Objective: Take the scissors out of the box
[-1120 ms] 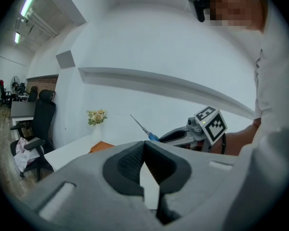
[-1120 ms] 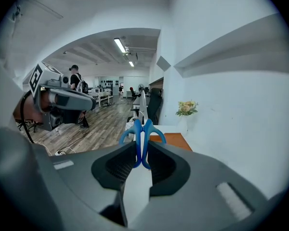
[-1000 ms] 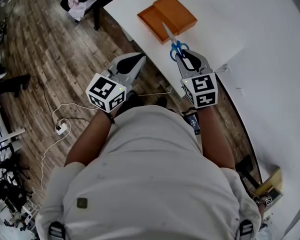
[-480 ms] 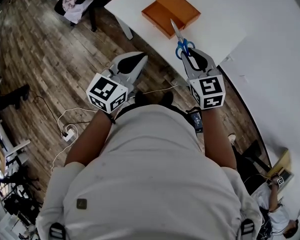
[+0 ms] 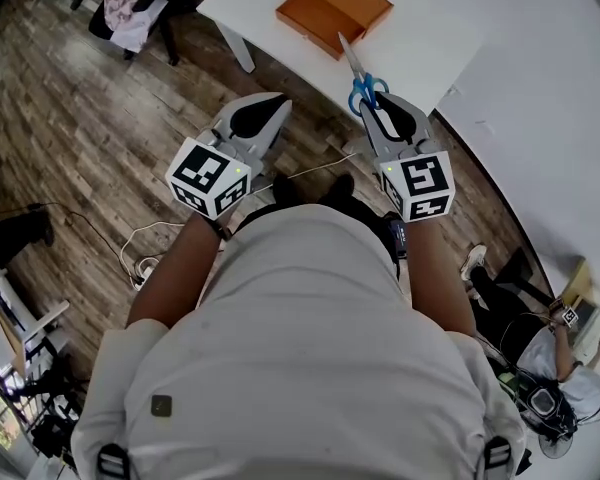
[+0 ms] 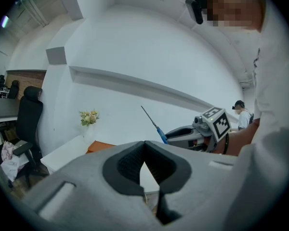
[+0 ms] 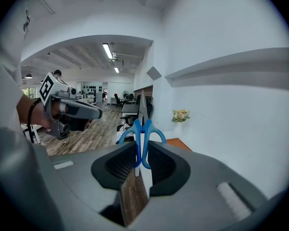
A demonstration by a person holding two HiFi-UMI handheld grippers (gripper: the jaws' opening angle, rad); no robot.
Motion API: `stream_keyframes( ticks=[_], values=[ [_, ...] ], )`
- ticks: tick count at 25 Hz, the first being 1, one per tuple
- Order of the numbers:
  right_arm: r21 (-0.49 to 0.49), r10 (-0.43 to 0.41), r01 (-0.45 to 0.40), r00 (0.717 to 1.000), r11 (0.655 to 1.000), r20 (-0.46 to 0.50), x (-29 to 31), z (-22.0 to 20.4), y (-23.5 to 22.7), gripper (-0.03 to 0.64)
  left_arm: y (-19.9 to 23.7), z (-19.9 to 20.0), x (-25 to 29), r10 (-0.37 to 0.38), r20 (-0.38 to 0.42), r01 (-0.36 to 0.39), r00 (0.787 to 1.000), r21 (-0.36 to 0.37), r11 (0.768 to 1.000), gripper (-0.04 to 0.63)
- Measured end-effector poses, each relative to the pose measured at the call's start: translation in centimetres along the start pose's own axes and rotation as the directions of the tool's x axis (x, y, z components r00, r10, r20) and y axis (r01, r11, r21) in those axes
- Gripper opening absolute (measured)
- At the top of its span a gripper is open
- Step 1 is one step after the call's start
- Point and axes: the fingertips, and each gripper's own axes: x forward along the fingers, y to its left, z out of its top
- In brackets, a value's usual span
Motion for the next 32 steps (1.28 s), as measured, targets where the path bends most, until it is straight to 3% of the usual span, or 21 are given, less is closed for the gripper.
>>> stream_keyframes(
  ticks=[11, 32],
  values=[
    [0.011, 0.027, -0.028, 0.999, 1.000, 0.037, -4.0, -0.7, -1.2, 0.095, -3.8, 0.8, 1.5, 0.014, 0.014, -0.014, 1.000, 0.016, 1.000, 0.005],
    [-0.008, 0.150, -0.149, 0.986, 0.989, 0.070, -18.3, -8.3, -4.2, 0.095, -20.0, -1.8, 5.7, 0.116, 0.047, -0.116, 0.992, 0.008, 0.993, 0.005]
  ],
)
